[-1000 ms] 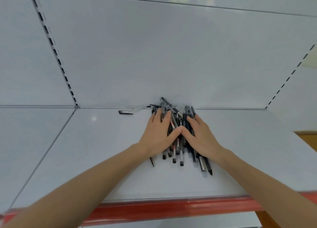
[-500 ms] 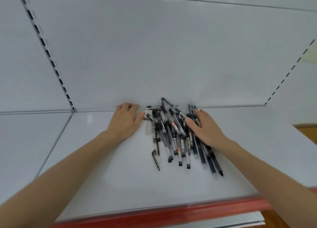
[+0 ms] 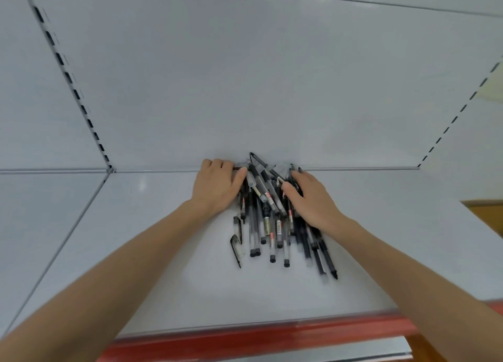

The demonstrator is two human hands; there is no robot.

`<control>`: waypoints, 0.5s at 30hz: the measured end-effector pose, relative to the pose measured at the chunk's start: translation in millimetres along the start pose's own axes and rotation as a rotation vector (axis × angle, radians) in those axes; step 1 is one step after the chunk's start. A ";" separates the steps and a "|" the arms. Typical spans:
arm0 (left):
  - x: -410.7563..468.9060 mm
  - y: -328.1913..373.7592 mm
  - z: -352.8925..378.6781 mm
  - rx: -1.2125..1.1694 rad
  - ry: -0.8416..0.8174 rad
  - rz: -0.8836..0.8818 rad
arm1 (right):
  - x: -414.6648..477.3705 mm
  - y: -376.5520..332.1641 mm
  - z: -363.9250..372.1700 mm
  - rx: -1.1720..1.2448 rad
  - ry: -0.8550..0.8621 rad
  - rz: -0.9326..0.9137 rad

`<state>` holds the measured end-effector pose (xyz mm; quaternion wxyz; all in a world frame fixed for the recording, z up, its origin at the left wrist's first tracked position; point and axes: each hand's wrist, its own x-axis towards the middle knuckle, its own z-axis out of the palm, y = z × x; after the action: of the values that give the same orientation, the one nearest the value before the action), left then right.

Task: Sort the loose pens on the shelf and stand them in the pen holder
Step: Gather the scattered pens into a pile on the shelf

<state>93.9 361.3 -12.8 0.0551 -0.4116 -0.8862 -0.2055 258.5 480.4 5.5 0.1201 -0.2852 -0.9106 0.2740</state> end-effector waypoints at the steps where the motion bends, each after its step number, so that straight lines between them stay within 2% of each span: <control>1: -2.2 3.4 0.5 0.014 -0.004 0.012 | -0.7 -1.4 -0.8 0.007 0.005 -0.009; 4: -15.2 12.2 -5.9 -0.014 -0.009 0.069 | -1.6 0.7 -5.7 0.028 -0.039 -0.040; 7: -41.2 12.5 -22.6 -0.213 -0.034 0.088 | -9.9 9.7 -19.7 0.044 -0.140 -0.093; 9: -60.3 6.2 -32.7 -0.268 -0.170 0.091 | -22.8 16.1 -31.2 0.022 -0.221 -0.143; 12: -83.9 5.9 -35.3 -0.186 -0.378 0.116 | -43.0 26.9 -40.5 -0.160 -0.375 -0.237; 15: -89.1 16.4 -28.7 -0.055 -0.379 0.126 | -47.5 35.9 -38.7 -0.252 -0.442 -0.314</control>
<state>162.5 296.1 -5.3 -0.1112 -0.4989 -0.8473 -0.1445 327.6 493.9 13.9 -0.0766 -0.0872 -0.9744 0.1924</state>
